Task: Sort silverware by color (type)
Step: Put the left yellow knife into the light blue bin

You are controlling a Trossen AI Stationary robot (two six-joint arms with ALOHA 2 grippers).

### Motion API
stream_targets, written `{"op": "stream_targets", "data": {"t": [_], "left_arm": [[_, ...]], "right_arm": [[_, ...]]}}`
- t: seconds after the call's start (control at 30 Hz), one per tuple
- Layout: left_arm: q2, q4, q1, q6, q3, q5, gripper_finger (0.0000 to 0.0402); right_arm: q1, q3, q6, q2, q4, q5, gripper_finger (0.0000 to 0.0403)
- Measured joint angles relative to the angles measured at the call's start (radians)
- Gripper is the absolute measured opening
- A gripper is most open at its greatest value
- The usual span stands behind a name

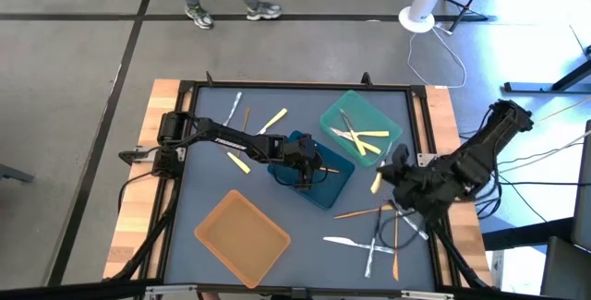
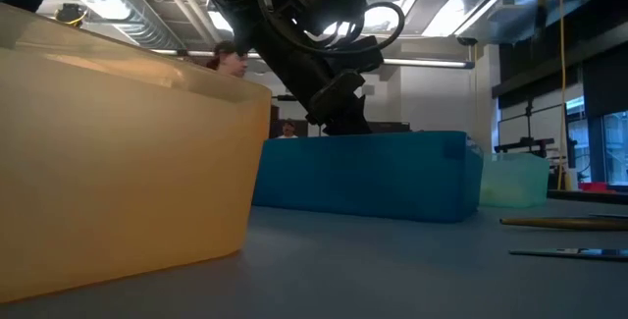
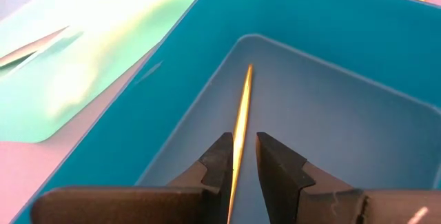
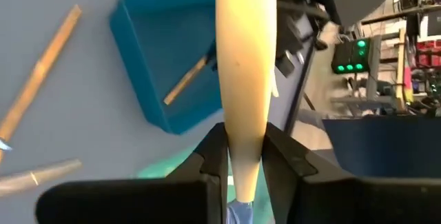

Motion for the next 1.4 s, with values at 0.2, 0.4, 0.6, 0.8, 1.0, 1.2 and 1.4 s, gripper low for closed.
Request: {"op": "stream_targets", "data": {"t": [0.2, 0.4, 0.6, 0.8, 1.0, 1.2, 1.4], "left_arm": [[0.000, 0.000, 0.000, 0.000, 0.000, 0.000, 0.0059], [0.000, 0.000, 0.000, 0.000, 0.000, 0.000, 0.0059], [0.000, 0.000, 0.000, 0.000, 0.000, 0.000, 0.0059], [0.000, 0.004, 0.000, 0.000, 0.000, 0.000, 0.0059], [-0.008, 0.049, 0.000, 0.000, 0.000, 0.000, 0.0059], [-0.041, 0.080, 0.000, 0.007, 0.001, 0.000, 0.0059], [-0.110, 0.103, 0.000, 0.009, 0.001, -0.004, 0.0059]], "right_arm": [[-0.164, 0.000, -0.195, -0.005, 0.003, -0.082, 0.0058], [-0.344, 0.000, -0.360, -0.004, 0.012, -0.198, 0.0058], [-0.502, 0.000, -0.438, -0.004, 0.036, -0.293, 0.0058], [-0.623, 0.000, -0.449, -0.004, 0.138, -0.426, 0.0058], [-0.722, 0.000, -0.494, -0.004, 0.235, -0.514, 0.0058], [-0.811, 0.000, -0.487, -0.004, 0.319, -0.626, 0.0058], [-0.864, 0.000, -0.462, -0.003, 0.385, -0.686, 0.0058]]}}
